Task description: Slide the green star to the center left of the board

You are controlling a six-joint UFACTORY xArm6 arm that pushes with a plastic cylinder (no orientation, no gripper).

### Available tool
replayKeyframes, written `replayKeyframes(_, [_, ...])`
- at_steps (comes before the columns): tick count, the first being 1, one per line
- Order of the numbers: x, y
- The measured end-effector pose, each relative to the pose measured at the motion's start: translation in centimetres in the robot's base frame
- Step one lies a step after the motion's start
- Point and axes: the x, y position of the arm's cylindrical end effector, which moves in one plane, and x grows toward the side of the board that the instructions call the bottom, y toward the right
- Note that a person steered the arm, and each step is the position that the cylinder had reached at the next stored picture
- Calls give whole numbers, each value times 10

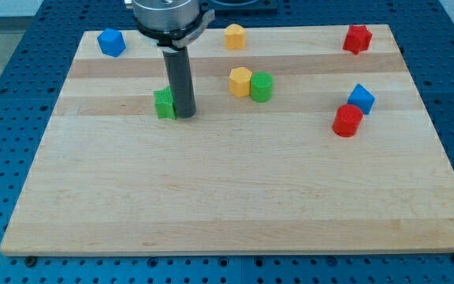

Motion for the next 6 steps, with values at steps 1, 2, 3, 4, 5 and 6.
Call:
replayKeyframes(1, [-6,3])
replayKeyframes(2, [-22,10])
replayKeyframes(3, [-24,7])
replayKeyframes(4, [-23,-7])
replayKeyframes(5, [-21,-24])
replayKeyframes(6, [-21,-44])
